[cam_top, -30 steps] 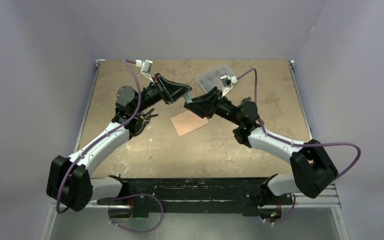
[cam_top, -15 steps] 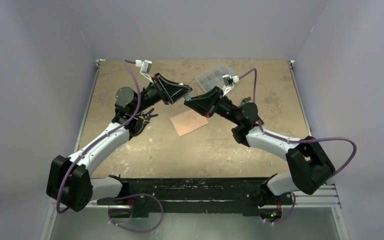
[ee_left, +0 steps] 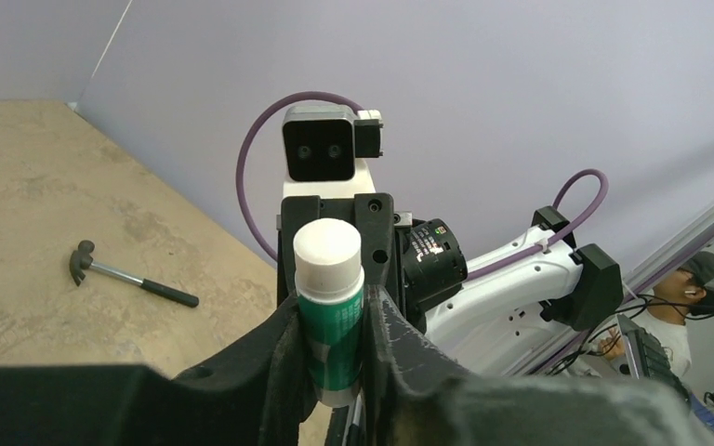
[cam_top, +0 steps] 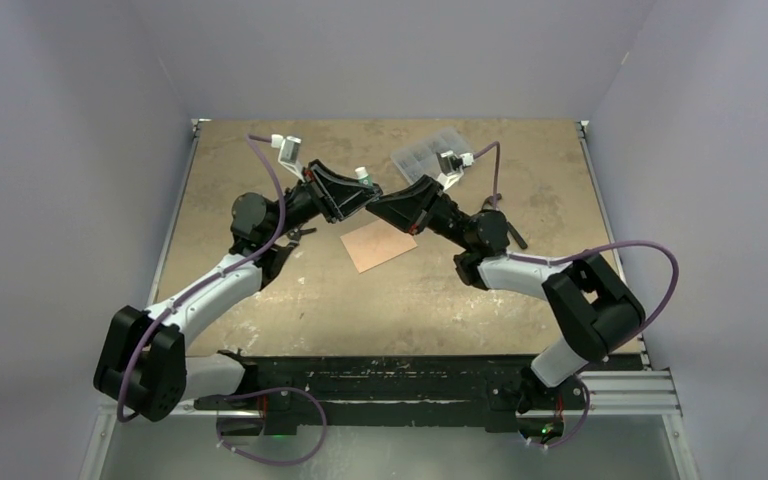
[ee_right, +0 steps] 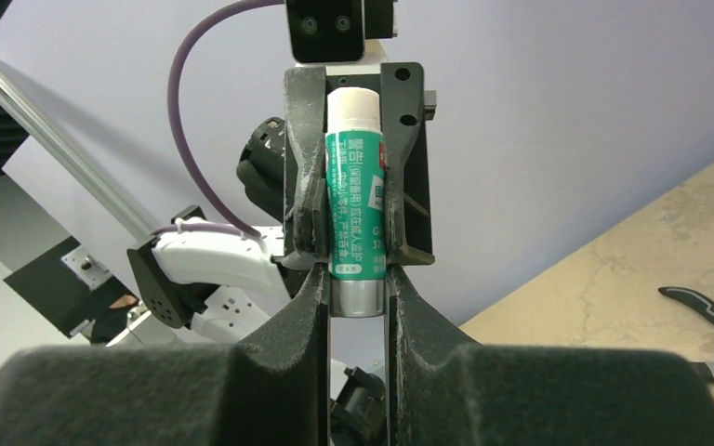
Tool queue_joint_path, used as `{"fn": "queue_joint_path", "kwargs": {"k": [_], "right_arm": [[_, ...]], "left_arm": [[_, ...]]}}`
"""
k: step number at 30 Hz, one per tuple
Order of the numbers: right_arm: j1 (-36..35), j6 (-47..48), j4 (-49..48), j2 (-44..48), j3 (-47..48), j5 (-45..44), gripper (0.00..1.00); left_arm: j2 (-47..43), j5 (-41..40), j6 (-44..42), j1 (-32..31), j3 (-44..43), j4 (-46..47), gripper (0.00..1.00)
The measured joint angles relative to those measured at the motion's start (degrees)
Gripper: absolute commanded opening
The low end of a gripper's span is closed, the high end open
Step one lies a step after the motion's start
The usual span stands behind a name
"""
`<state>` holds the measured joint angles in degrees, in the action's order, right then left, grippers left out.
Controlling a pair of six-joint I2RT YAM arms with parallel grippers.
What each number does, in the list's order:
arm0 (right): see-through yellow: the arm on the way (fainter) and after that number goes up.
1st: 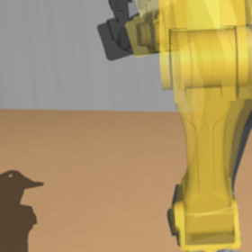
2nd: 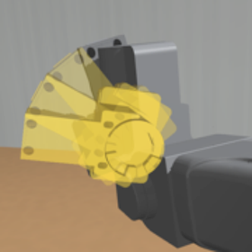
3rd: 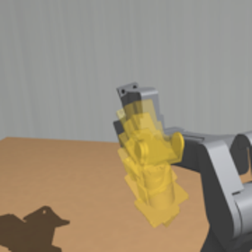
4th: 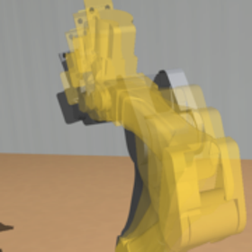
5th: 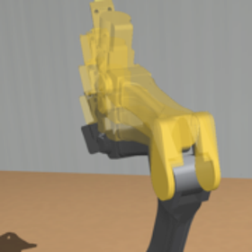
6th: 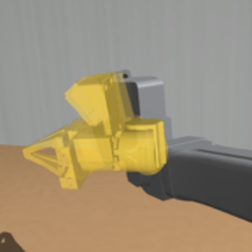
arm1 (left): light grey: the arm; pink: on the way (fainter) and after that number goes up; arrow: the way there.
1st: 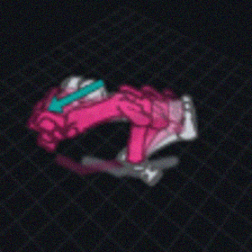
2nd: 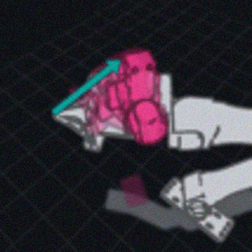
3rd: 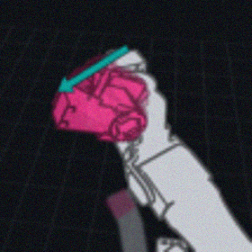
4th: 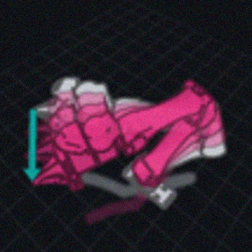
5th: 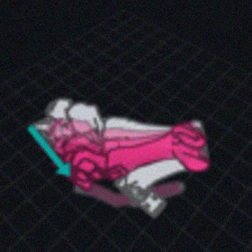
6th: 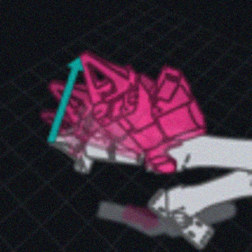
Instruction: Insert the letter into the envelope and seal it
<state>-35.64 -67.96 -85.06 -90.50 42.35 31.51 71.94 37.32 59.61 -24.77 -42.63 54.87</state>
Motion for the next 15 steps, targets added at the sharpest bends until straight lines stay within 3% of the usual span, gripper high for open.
{"fn": "queue_joint_path", "kwargs": {"k": [2, 6, 8, 11, 15], "right_arm": [[0.00, -0.68, -0.39, -0.46, 0.00, -0.07, 0.15], [0.00, -1.73, -1.38, -1.01, 0.00, -0.09, 0.49], [0.00, -1.84, -1.70, -0.94, 0.00, -0.07, 0.61], [0.11, -0.28, -1.46, 0.39, -1.25, -0.44, 0.67], [0.81, 5.81, 8.44, 6.84, -3.72, -2.60, 0.69]], "left_arm": [[0.22, 0.24, 0.20, -0.02, 0.15, 0.46, 0.00], [0.42, 0.42, 0.63, -0.04, 0.28, 1.01, 0.00], [0.42, 0.42, 0.28, -0.04, 0.33, 0.94, 0.00], [0.11, 0.28, -3.04, -0.04, -0.09, -2.64, 0.00], [-0.50, -0.46, -14.01, -0.46, -5.29, -17.09, 0.00]]}}
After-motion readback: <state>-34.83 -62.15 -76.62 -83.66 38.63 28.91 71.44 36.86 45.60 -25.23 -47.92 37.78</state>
